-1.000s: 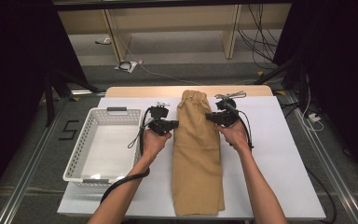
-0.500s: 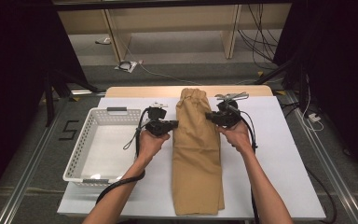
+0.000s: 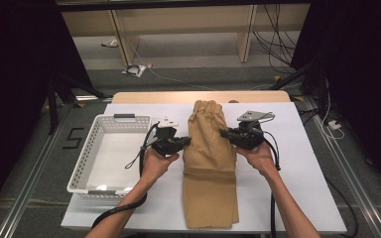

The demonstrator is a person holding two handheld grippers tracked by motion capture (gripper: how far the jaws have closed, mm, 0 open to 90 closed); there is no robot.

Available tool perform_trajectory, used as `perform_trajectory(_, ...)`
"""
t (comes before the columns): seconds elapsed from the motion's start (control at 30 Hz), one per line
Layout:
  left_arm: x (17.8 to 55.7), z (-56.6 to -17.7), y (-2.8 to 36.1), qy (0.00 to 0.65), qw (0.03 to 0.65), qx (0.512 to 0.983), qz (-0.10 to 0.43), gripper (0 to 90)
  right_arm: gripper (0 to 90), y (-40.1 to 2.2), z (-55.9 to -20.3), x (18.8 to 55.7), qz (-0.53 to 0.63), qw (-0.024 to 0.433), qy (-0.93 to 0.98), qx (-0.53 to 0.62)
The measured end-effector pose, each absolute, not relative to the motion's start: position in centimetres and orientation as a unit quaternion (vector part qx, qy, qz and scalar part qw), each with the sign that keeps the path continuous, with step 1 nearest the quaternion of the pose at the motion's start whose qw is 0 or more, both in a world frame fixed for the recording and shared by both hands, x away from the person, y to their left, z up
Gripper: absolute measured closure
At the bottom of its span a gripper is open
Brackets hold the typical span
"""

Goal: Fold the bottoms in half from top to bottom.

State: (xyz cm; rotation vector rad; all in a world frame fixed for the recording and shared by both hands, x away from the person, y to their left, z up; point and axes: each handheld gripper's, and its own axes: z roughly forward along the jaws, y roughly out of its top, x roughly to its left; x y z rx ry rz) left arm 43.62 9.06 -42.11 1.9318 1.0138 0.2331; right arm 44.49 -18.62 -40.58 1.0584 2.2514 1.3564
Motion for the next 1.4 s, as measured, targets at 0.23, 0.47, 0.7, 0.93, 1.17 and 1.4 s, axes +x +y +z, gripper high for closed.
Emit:
perform_trajectory(0.23,41.4,-42.4,9.4,0.402,0.463,0.785,0.085,87.8,81.7,-18.7,-40.8,41.9,0.482,0.157,0.788,0.350)
perform_trajectory(0.47,39.2,-43.1,9.3,0.390,0.468,0.790,0.073,87.8,81.5,-18.8,-41.4,39.3,0.478,0.156,0.798,0.334)
perform_trajectory(0.7,37.8,-43.5,9.1,0.377,0.462,0.800,0.067,87.7,81.2,-18.9,-41.9,37.6,0.481,0.147,0.799,0.330)
perform_trajectory(0.93,36.5,-44.0,9.4,0.369,0.458,0.807,0.055,87.7,80.9,-18.9,-42.4,35.8,0.483,0.138,0.803,0.322)
perform_trajectory(1.17,35.0,-44.3,9.7,0.357,0.452,0.816,0.049,87.6,80.5,-18.8,-42.7,34.3,0.481,0.131,0.808,0.314)
perform_trajectory(1.4,34.0,-44.9,10.0,0.347,0.444,0.825,0.039,87.5,80.2,-18.5,-43.1,32.7,0.473,0.133,0.814,0.309)
